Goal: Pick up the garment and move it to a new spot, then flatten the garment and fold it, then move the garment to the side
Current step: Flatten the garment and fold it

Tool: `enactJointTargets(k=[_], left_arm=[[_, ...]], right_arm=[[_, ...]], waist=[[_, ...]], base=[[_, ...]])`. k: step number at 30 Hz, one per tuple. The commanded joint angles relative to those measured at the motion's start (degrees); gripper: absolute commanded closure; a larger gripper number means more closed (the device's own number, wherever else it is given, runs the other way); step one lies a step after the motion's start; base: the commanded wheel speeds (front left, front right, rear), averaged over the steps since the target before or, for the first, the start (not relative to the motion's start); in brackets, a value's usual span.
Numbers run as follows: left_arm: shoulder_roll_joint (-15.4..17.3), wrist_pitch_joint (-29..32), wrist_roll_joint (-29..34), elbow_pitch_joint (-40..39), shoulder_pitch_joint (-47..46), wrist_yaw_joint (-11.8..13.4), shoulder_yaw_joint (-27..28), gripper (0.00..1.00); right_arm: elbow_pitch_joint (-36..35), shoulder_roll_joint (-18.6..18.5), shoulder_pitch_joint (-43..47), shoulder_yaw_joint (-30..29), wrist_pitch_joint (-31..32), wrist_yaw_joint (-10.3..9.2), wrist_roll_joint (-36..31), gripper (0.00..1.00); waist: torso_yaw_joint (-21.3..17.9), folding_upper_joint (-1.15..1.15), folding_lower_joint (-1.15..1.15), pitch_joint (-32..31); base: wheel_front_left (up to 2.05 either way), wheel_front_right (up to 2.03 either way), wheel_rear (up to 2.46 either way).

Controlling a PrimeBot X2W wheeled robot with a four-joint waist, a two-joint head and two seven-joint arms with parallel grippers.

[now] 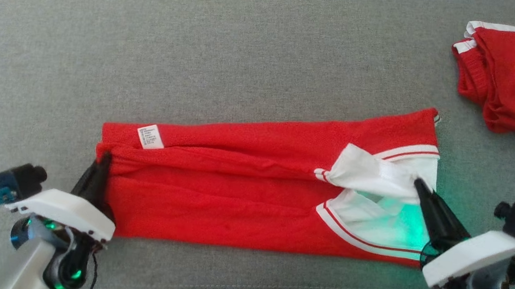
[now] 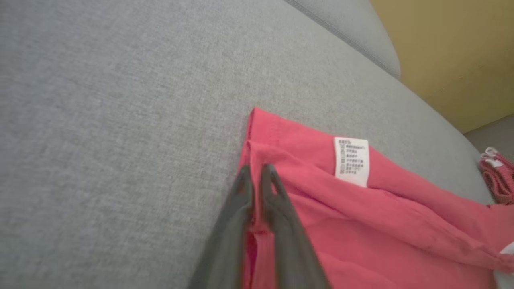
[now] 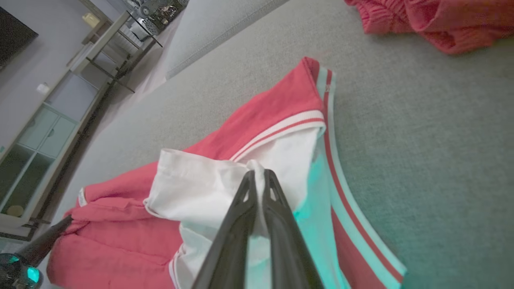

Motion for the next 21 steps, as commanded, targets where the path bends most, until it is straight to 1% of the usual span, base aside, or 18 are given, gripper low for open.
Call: enactJointTargets(k=[1,3,6,10,13,16,18,21], left_arm=[[1.6,-0.5,1.5,-0.4,-0.8,1.0,1.4,0.0],[1.1,-1.5,2.4,0.4,-0.7,1.6,1.3,0.0],[0.9,-3.2,5.5,0.9,-0.5,3.3,0.9,0.0],[0.7,-4.6,10.9,-0.5,0.1,6.5,1.7,0.0],[0.1,-4.8,15.8,-4.2,1.1,9.2,4.1,0.0],[-1.0,-4.9,20.8,-9.5,2.9,11.0,7.1,0.0],[-1.7,-4.9,23.1,-12.4,4.3,11.3,8.2,0.0],[-1.8,-4.9,26.0,-15.7,5.7,11.6,9.3,0.0]], right_arm=[[-1.5,-0.4,0.5,0.9,-0.3,-0.05,-1.8,0.0],[-1.4,-0.5,1.1,1.0,-0.8,-0.05,-4.0,0.0],[-1.9,-0.8,2.0,1.7,-1.9,-0.05,-7.9,0.0],[-4.2,-0.2,2.0,1.2,-5.6,-0.05,-13.5,0.0],[-6.4,1.3,1.3,-0.2,-9.0,-0.05,-17.4,0.0],[-7.6,2.6,0.4,-0.8,-11.1,-0.05,-19.8,0.0],[-8.2,3.0,-0.2,-1.1,-12.4,-0.05,-21.3,0.0],[-8.5,3.4,-0.6,-1.4,-14.0,-0.05,-23.0,0.0]], waist=[[0.1,0.0,0.0,-0.3],[0.2,0.0,0.0,-0.8],[0.3,0.0,0.0,-1.3],[0.3,0.0,0.0,-2.2],[0.3,0.0,0.0,-3.0],[0.5,0.0,0.0,-4.1],[0.7,0.0,0.0,-4.8],[1.1,0.0,0.0,-6.0]], base=[[0.0,0.0,0.0],[0.0,0.0,0.0],[0.0,0.0,0.0],[0.0,0.0,0.0],[0.0,0.0,0.0],[0.0,0.0,0.0],[0.0,0.0,0.0],[0.0,0.0,0.0]])
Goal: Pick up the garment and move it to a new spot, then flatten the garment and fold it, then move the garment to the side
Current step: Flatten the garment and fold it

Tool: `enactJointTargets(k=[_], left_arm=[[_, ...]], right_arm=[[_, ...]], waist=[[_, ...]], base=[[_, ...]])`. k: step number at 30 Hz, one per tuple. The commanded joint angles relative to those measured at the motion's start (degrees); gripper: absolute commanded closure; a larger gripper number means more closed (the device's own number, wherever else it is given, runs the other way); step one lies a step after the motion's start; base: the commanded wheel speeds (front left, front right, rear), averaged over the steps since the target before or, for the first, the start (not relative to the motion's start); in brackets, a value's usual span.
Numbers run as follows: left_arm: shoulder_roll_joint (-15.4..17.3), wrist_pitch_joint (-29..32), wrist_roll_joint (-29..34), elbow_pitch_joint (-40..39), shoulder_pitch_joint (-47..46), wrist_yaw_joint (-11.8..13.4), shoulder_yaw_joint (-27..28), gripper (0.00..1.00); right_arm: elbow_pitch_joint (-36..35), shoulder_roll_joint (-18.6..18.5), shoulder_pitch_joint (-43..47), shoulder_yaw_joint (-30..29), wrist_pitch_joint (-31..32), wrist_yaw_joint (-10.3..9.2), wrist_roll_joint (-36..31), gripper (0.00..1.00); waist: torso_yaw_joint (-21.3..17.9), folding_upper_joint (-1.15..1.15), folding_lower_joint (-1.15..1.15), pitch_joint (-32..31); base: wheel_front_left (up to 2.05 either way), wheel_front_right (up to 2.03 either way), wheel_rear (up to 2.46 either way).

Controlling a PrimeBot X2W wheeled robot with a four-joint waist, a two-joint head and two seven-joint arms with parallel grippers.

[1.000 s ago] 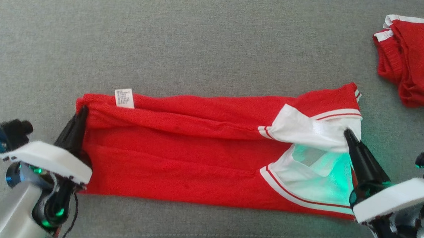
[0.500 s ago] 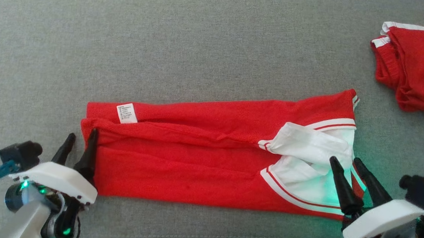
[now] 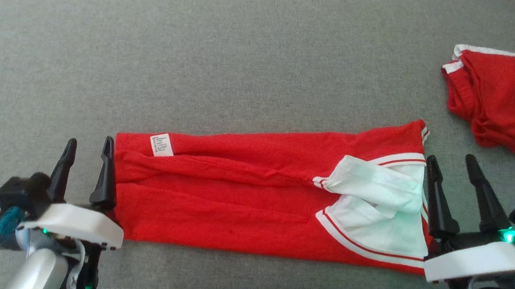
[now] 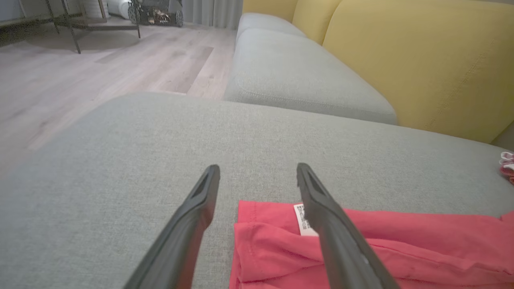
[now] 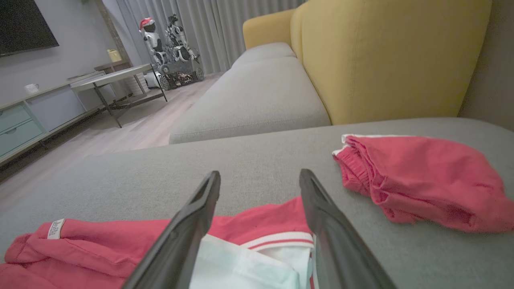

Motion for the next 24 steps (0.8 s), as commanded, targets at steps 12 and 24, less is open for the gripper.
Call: enactJointTargets(k=[12,24], left_arm=[[2.3,-0.1,5.2,-7.4,2.9,2.1,1.6,0.0],[2.8,1.2,5.5,-8.0,3.1,2.6,0.7,0.0]], right_arm=[[0.2,0.6,-1.1,0.8,-4.0,-0.05,-3.6,0.0],[1.8,0.7,-1.1,0.5,-3.8,-0.05,-4.4,0.0]], waist=[[0.7,0.0,0.0,-2.8],[1.0,0.0,0.0,-3.2]], base=[[0.0,0.0,0.0],[0.0,0.0,0.0]])
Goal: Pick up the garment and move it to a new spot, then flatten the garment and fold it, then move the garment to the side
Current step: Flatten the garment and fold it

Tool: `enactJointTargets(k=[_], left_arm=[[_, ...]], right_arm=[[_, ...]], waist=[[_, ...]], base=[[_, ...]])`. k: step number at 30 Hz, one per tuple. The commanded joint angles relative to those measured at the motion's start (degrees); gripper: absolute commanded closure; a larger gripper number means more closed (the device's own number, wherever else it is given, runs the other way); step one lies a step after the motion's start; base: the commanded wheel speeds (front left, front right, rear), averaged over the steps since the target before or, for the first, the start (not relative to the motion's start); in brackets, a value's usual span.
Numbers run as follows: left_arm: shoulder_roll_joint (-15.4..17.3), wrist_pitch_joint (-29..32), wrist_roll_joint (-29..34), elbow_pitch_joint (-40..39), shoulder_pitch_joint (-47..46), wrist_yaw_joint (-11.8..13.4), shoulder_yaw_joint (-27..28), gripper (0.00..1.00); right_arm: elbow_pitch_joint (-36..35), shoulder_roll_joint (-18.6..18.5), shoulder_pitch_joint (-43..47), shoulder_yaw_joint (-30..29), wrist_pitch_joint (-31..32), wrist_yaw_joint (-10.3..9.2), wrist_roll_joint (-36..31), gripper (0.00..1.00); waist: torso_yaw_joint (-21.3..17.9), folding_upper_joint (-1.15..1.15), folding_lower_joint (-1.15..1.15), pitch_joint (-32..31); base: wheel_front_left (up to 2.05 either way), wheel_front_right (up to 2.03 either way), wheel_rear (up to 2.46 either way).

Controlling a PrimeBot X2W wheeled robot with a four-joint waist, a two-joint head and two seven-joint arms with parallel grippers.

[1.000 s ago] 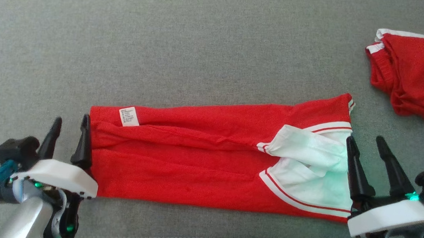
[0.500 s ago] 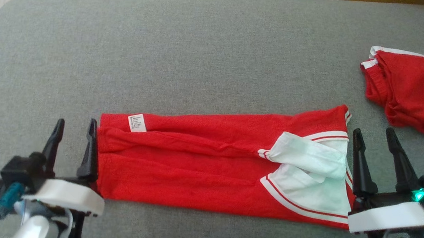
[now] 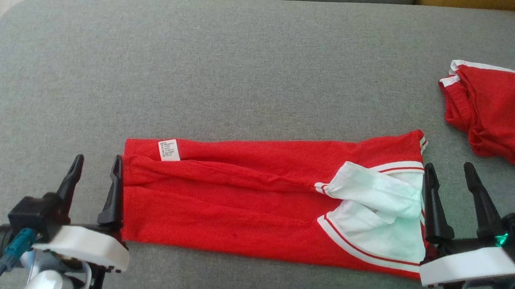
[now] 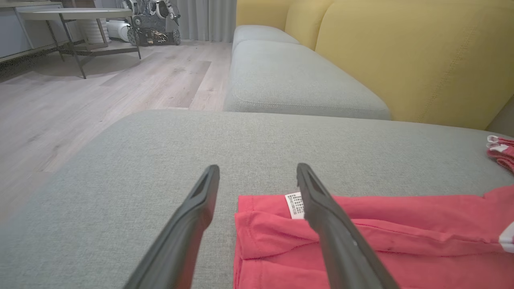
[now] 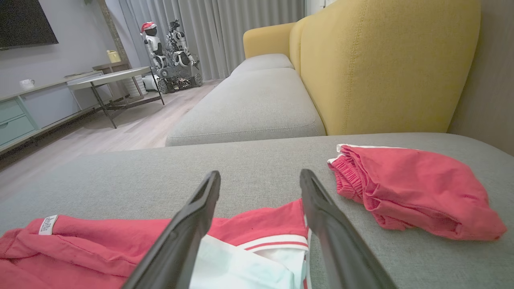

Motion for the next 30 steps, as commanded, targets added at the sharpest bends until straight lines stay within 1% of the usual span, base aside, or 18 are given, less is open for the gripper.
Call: enactJointTargets(k=[1,6,12,19,24,28,29,30], left_arm=[[1.3,0.1,0.5,-1.9,-2.3,0.2,1.9,0.0],[1.2,0.1,0.9,-2.2,-4.0,-0.2,1.2,0.0],[0.4,-0.3,1.3,-1.0,-6.9,-1.4,0.1,0.0],[-0.6,-0.9,1.4,0.8,-9.3,-2.6,-0.4,0.0],[-0.9,-1.1,1.5,1.8,-10.3,-3.1,-0.3,0.0],[-1.0,-1.3,1.6,2.5,-11.0,-3.5,-0.2,0.0],[-1.0,-1.4,1.6,2.7,-11.1,-3.6,-0.1,0.0],[-1.0,-1.4,1.6,2.8,-11.2,-3.7,-0.1,0.0]], right_arm=[[-1.7,-0.3,-1.4,1.0,-0.3,-0.05,-0.5,0.0],[0.6,-1.1,-2.8,-0.5,-0.2,-0.05,-1.5,0.0],[8.8,-1.6,-4.6,-0.9,0.9,-0.05,-2.5,0.0],[17.6,-0.9,-6.2,-1.1,4.4,-0.05,-3.9,0.0],[20.3,-0.3,-7.6,-1.2,5.2,-0.05,-3.7,0.0],[22.7,0.0,-7.8,-0.7,7.6,-0.05,-2.6,0.0],[23.1,0.1,-7.4,-0.5,8.6,-0.05,-2.3,0.09],[23.1,0.2,-7.1,-0.3,9.2,-0.05,-1.9,0.5]], waist=[[0.1,0.0,0.0,0.2],[0.6,0.0,0.0,1.6],[1.4,0.0,0.0,4.0],[1.6,0.0,0.0,6.4],[1.6,0.0,0.0,7.3],[1.6,0.0,0.0,7.7],[1.7,0.0,0.0,7.7],[1.7,0.0,0.0,7.7]], base=[[0.0,0.0,0.0],[0.0,0.0,0.0],[0.0,0.0,0.0],[0.0,0.0,0.0],[0.0,0.0,0.0],[0.0,0.0,0.0],[0.0,0.0,0.0],[0.0,0.0,0.0]])
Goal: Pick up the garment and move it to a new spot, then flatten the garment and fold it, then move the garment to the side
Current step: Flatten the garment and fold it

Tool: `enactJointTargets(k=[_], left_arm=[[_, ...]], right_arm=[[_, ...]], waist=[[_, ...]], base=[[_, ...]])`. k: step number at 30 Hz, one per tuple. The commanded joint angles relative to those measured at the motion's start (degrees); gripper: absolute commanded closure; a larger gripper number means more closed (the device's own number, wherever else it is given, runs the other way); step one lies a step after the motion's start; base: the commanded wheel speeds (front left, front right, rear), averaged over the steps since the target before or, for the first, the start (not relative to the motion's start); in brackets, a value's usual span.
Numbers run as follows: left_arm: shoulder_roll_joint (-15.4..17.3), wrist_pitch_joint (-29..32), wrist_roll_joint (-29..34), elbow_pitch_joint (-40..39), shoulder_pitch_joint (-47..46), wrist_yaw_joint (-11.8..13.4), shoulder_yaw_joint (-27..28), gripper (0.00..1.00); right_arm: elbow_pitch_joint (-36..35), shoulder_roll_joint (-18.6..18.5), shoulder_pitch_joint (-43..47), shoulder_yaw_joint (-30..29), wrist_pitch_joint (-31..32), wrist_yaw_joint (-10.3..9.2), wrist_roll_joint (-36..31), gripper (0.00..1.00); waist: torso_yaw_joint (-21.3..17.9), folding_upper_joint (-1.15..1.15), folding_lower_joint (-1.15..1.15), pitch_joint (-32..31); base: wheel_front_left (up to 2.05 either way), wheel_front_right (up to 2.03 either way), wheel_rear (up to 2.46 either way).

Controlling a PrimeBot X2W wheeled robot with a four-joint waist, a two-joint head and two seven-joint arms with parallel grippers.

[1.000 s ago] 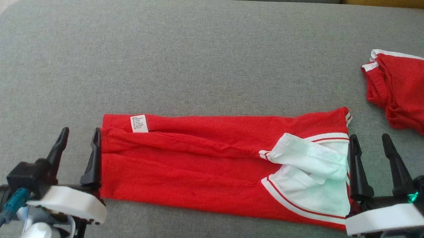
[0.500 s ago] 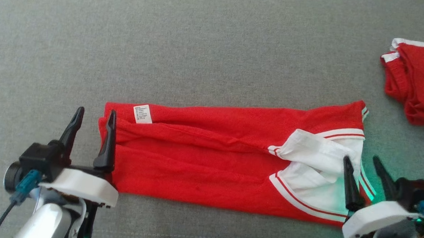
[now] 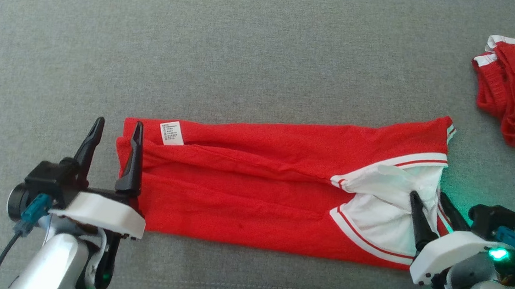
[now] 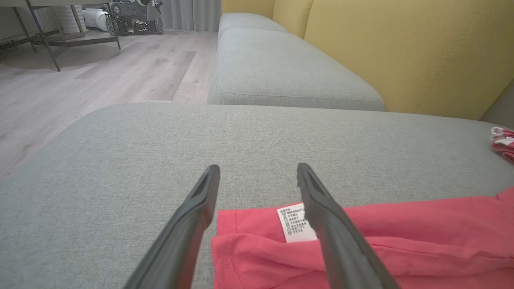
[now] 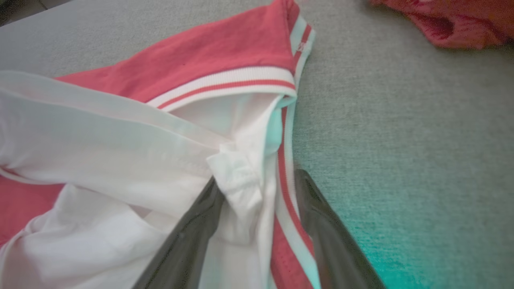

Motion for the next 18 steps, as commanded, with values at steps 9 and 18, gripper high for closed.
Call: enactJointTargets(k=[9,18], left_arm=[[0.7,-1.0,0.8,-1.2,-2.1,-0.2,3.2,0.0],[0.7,-1.1,1.0,-1.3,-2.2,-0.5,3.6,0.0]], right_arm=[[-3.3,0.5,3.8,1.3,2.9,-0.05,2.6,1.0],[-9.7,0.2,3.0,-6.7,2.4,-0.05,0.9,1.0]], waist=[[-0.5,0.0,0.0,0.4],[-1.0,0.0,0.0,0.6]], base=[[0.0,0.0,0.0],[0.0,0.0,0.0]])
